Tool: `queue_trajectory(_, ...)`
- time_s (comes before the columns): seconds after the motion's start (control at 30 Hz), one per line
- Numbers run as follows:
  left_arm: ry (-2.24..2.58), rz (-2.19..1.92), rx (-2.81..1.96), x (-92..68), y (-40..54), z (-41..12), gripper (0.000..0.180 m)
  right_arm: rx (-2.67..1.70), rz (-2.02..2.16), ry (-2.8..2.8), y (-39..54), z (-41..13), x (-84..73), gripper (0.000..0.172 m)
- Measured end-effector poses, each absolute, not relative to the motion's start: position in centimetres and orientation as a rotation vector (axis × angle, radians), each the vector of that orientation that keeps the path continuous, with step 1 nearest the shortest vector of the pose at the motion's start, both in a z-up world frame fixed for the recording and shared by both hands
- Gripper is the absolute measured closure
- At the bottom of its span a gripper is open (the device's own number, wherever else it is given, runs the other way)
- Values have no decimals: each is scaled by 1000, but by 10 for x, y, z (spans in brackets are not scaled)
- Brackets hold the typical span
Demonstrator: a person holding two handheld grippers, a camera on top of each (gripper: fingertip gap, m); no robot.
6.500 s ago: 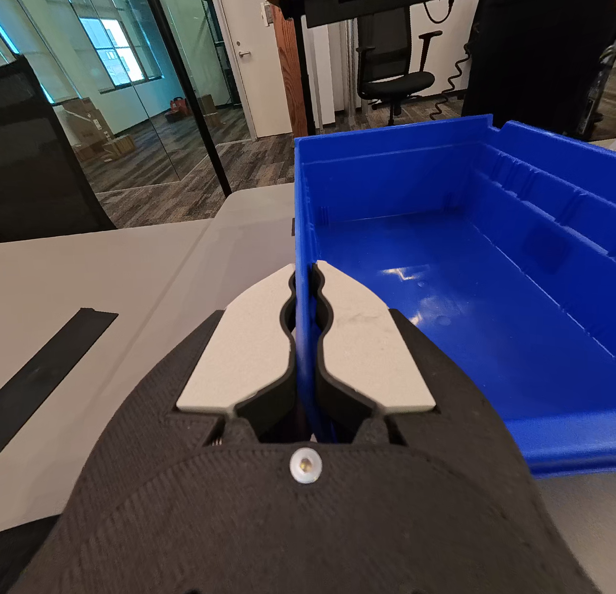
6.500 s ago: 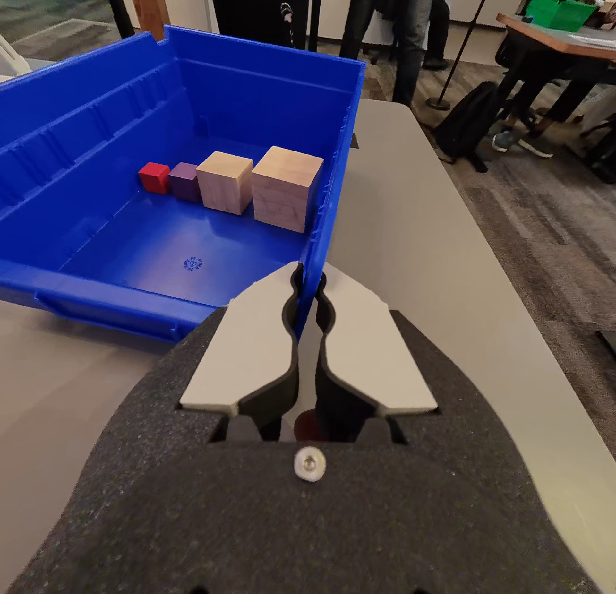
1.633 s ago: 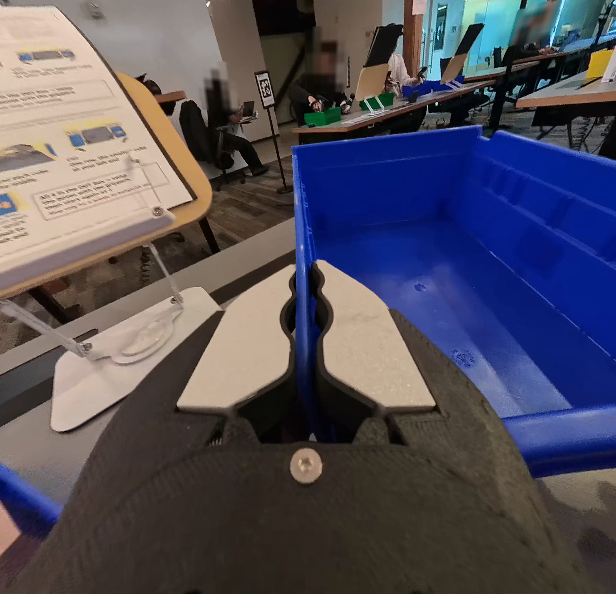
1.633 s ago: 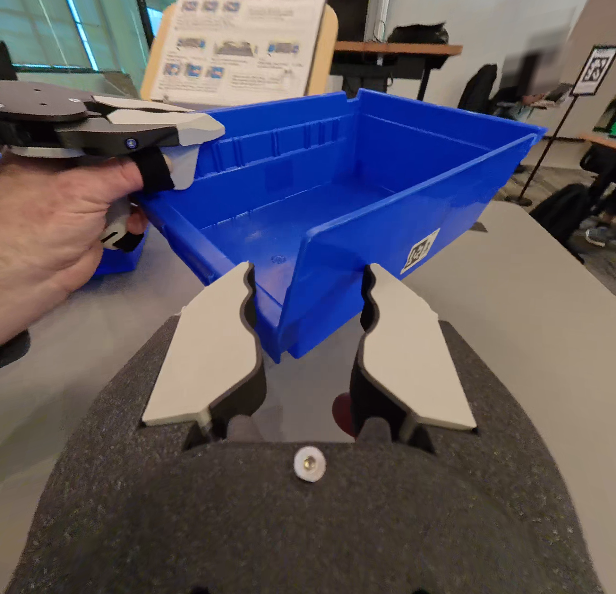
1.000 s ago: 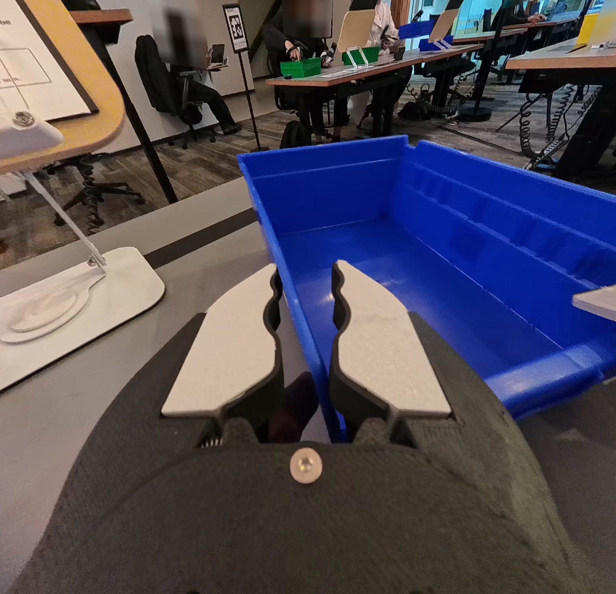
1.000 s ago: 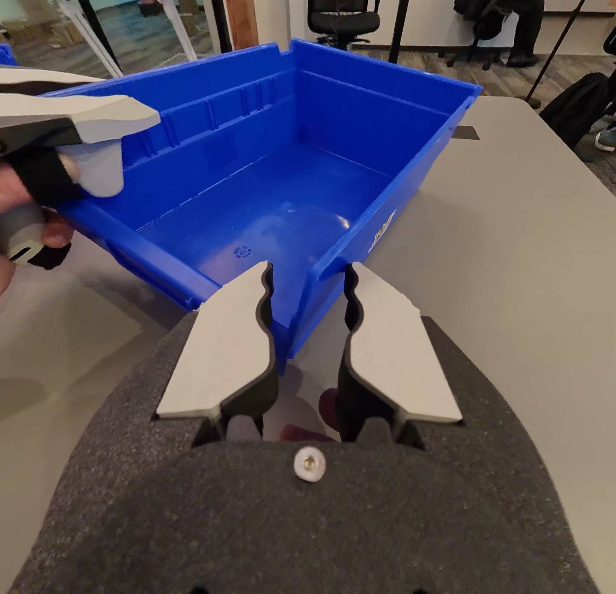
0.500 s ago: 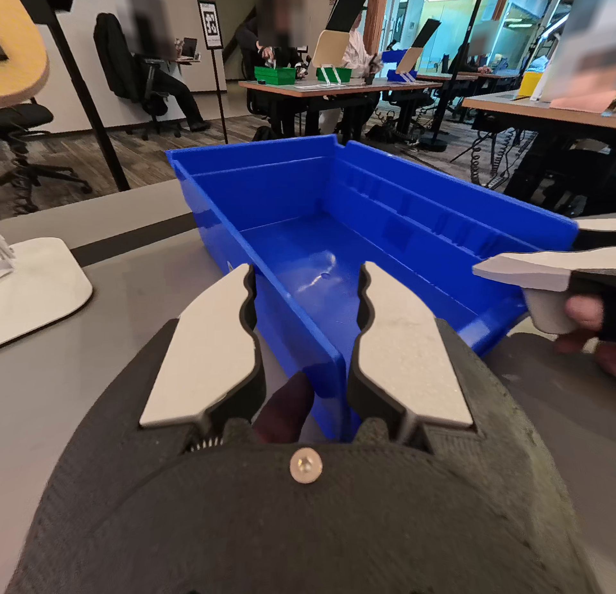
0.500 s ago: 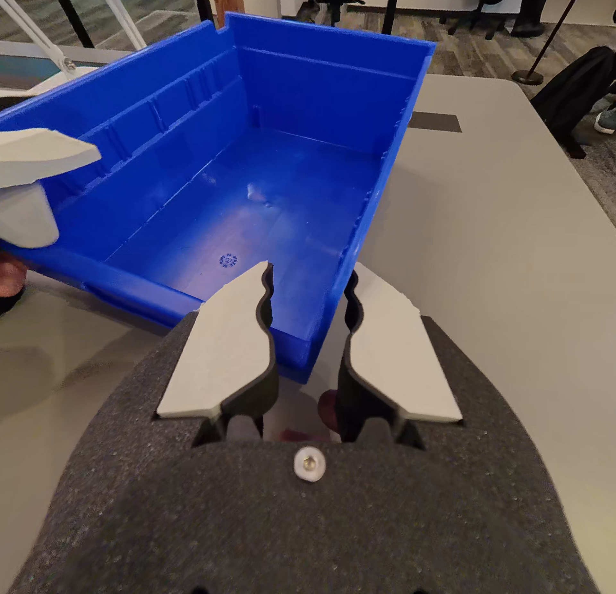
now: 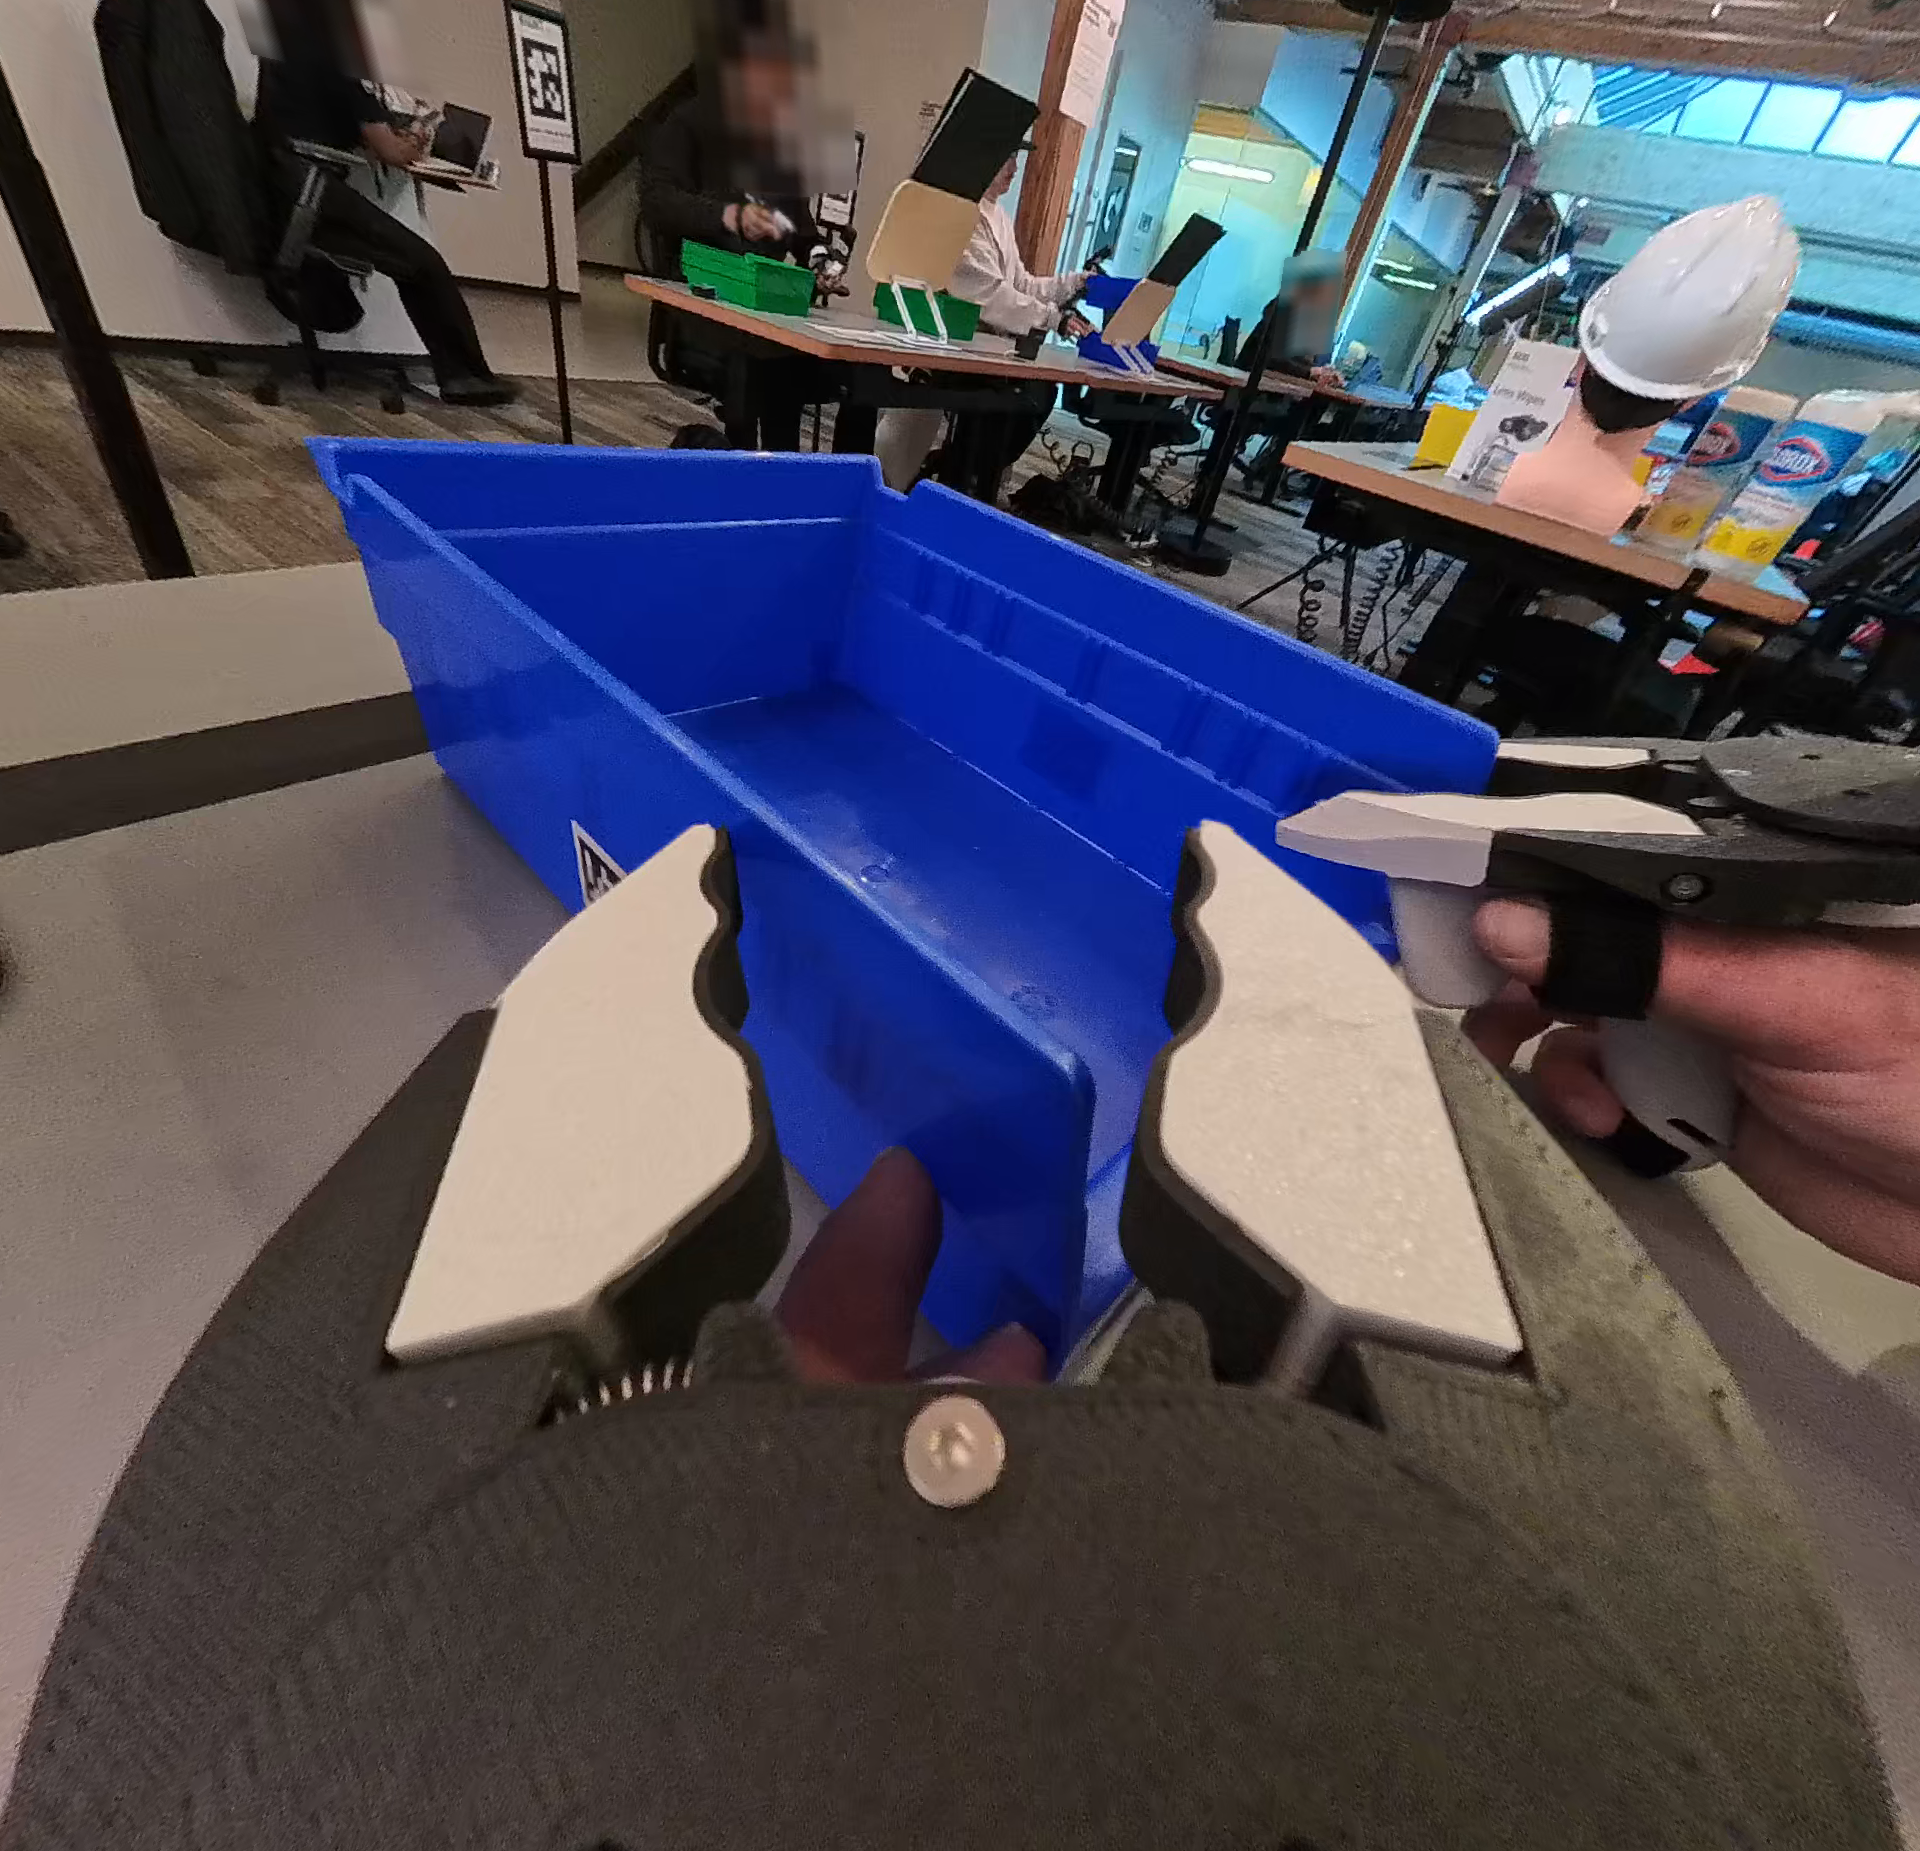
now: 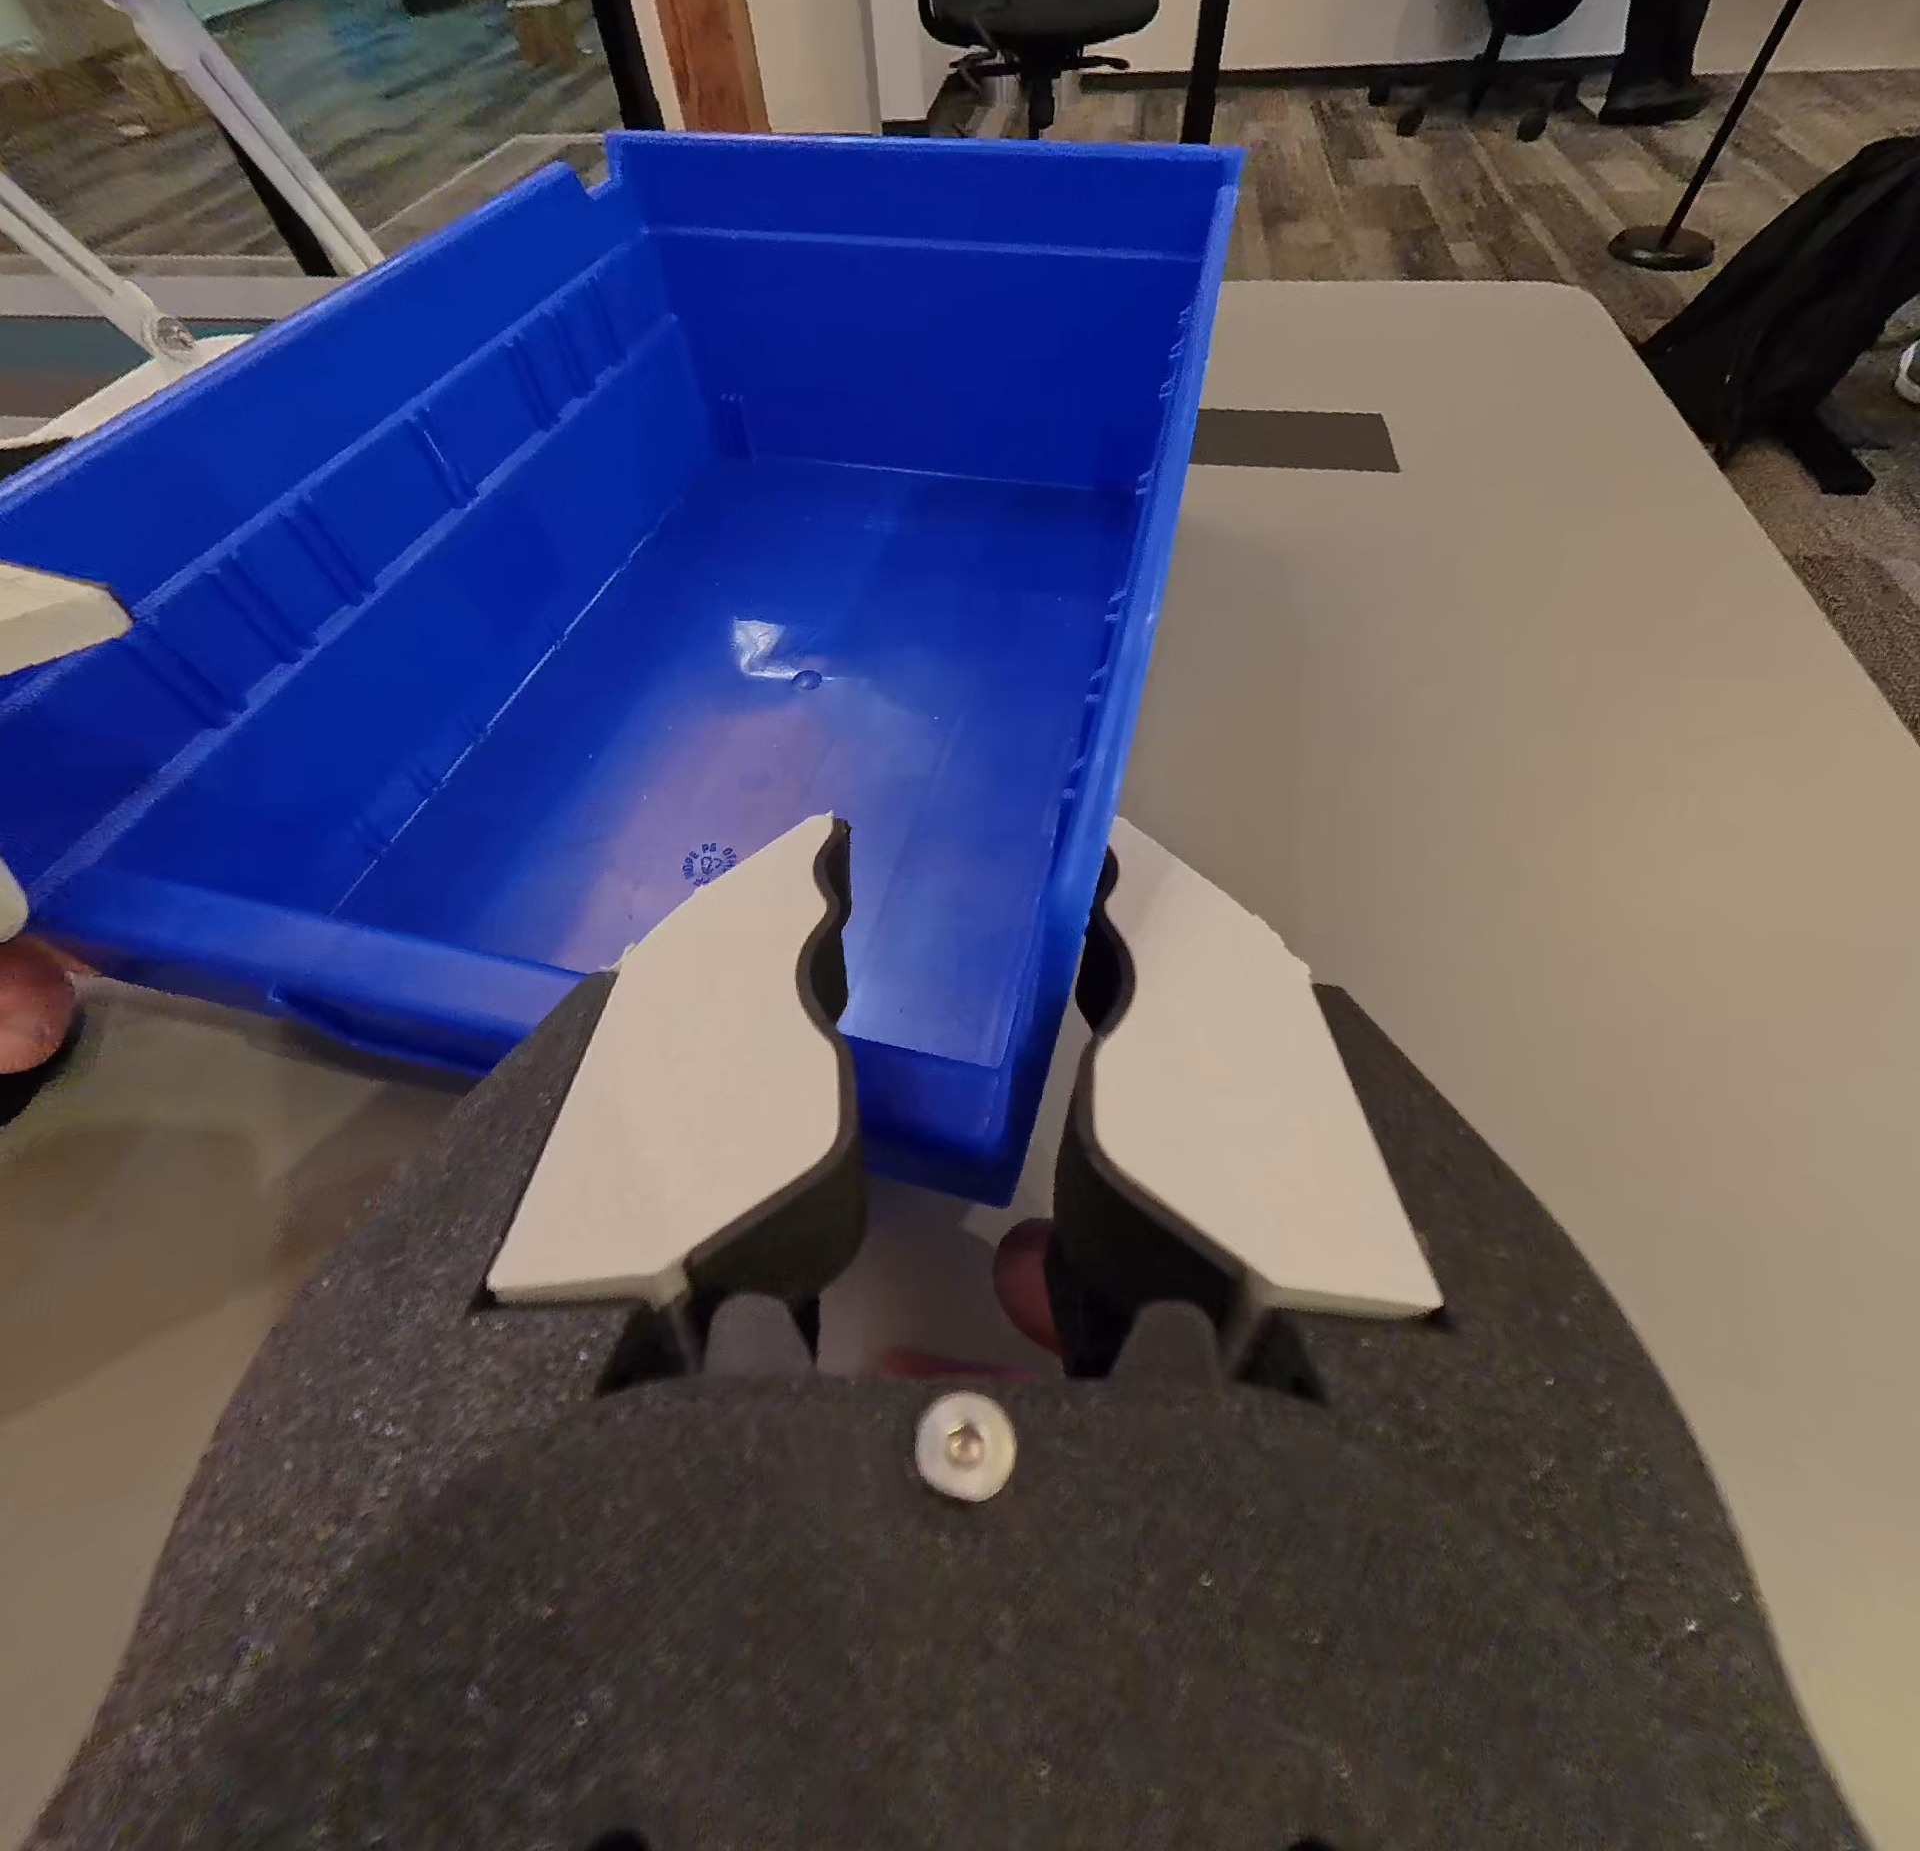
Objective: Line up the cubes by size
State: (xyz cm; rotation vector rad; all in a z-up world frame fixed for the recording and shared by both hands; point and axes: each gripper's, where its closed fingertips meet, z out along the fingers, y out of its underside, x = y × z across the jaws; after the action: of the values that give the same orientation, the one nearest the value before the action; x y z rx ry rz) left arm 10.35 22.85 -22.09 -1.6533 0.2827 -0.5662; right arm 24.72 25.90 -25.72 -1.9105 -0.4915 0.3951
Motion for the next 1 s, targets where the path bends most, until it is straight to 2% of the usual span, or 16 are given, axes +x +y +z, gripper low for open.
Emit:
queue_trajectory(0.57,231,-650,-1623,102,256,-218,97,-1895,410,-458,296,-255,245,131)
queue_trajectory(0.7,259,-577,-1576,97,251,-211,104,-1833,369,-430,292,-246,249,116)
queue_trajectory(0.83,240,-476,-1538,85,244,-201,97,-1803,408,-302,283,-238,267,106)
queue_trajectory(1.0,263,-418,-1477,81,215,-182,92,-1761,365,-355,255,-234,266,112)
